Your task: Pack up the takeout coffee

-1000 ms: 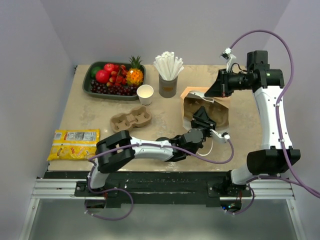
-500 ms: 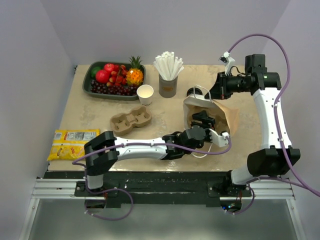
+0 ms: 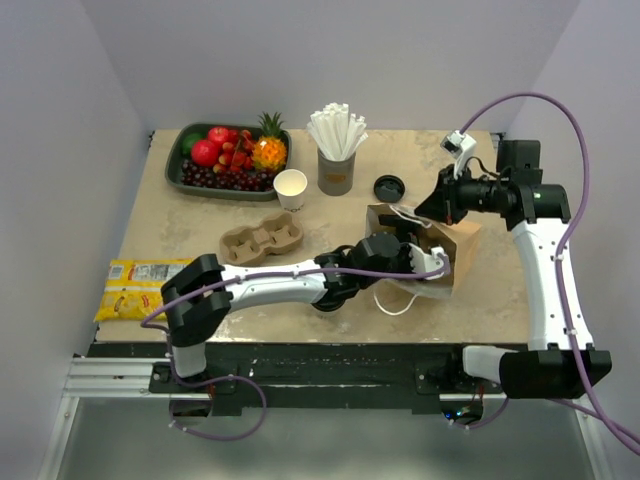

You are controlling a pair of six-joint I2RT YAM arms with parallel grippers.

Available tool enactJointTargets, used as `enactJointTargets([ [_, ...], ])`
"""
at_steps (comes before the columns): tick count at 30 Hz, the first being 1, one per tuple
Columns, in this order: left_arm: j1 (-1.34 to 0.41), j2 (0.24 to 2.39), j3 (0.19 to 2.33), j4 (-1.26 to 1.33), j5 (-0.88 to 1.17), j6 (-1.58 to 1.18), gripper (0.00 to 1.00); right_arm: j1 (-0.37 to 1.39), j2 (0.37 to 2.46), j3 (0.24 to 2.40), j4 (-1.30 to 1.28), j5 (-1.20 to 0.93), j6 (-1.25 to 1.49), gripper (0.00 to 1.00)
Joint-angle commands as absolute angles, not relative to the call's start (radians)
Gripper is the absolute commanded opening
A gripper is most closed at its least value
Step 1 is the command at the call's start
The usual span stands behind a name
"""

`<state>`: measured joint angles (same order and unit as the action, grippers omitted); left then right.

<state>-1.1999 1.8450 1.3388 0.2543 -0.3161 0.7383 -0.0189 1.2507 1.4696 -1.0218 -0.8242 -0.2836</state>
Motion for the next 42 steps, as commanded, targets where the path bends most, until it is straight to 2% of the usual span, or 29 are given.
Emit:
enactJointTargets([
  [1, -1.201, 1.709, 1.322, 0.242, -0.111, 0.612, 0.95, -0.021, 1.218, 1.442, -0.945, -0.775, -0.298, 0.0],
  [10, -1.189, 1.618, 1.299, 0.184, 0.106, 0.447, 0.95, -0.021, 1.189, 1.422, -0.925, -0.724, -0.301, 0.0],
  [14, -1.132, 1.629, 1.374, 0.114, 0.234, 0.203, 0.93, -0.023, 1.158, 1.396, -0.899, -0.729, -0.316, 0.0],
  [22, -1.098, 1.805, 1.58, -0.067, 0.13, -0.142, 0.81, -0.023, 1.114, 1.401, -0.865, -0.776, -0.288, 0.0],
  [27, -1.098, 1.825, 1.58, -0.072, 0.117, -0.146, 0.75, -0.023, 1.074, 1.376, -0.841, -0.773, -0.278, 0.0],
  [34, -1.094, 1.845, 1.526, -0.057, 0.086, -0.13, 0.76, -0.021, 1.031, 1.31, -0.802, -0.77, -0.236, 0.0],
  [42, -1.085, 1.876, 1.526, -0.133, 0.193, -0.104, 0.69, -0.023, 1.032, 1.316, -0.821, -0.752, -0.267, 0.0],
])
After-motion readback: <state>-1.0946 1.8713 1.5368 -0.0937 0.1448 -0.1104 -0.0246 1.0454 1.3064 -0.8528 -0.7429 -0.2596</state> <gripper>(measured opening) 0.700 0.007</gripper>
